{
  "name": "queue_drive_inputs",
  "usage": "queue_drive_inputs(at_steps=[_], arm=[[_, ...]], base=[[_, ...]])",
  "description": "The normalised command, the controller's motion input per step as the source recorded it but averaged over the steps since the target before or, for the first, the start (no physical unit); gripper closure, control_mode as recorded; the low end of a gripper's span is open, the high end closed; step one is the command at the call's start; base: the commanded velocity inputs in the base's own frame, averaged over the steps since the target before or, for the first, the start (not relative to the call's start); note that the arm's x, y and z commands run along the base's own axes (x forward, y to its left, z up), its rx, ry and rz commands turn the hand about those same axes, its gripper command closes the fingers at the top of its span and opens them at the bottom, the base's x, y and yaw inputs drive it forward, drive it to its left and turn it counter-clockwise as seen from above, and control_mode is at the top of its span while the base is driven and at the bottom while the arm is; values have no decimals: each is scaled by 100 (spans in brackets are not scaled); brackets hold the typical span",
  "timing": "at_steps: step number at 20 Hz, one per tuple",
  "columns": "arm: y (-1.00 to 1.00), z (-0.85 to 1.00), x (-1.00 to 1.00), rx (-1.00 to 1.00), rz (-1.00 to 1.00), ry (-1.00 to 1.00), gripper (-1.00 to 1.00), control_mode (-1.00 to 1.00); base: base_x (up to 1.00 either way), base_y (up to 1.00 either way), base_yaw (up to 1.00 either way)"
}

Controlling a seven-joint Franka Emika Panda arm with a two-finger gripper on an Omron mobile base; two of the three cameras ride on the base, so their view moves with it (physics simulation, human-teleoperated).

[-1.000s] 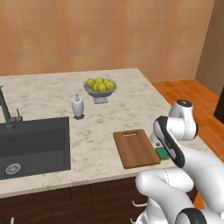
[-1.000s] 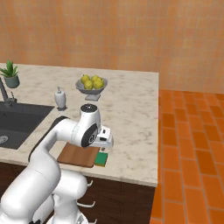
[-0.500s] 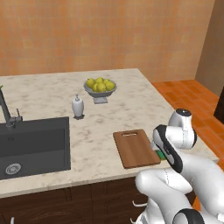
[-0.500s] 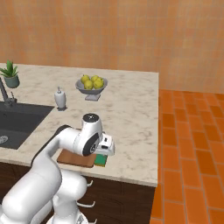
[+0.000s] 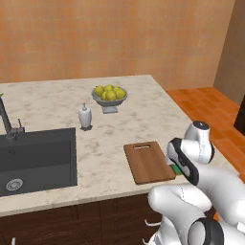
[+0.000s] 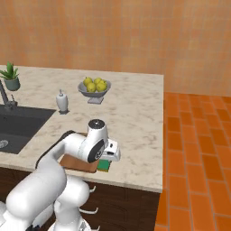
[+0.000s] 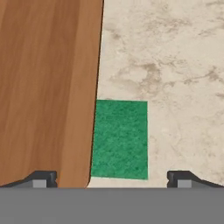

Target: Pick up the sponge from the counter and clean the cutting board by briefly scrubbing or pressing down on the cutting board. Once finished, release the sponge.

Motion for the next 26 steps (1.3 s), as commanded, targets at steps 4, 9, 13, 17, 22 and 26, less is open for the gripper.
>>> queue_drive_inputs(at_steps=[4,9,13,17,22,26], arm=[[0,-26,20,0,0,1,-100,-100],[0,-27,22,0,0,2,-100,-100],[0,-31,16,0,0,2,-100,-100],[0,-31,6,0,0,1,-100,-100],[0,-29,7,0,0,1,-100,-100],[0,-31,7,0,0,2,100,-100]], base=[[0,0,0],[0,0,0],[0,0,0],[0,0,0],[0,0,0],[0,0,0]])
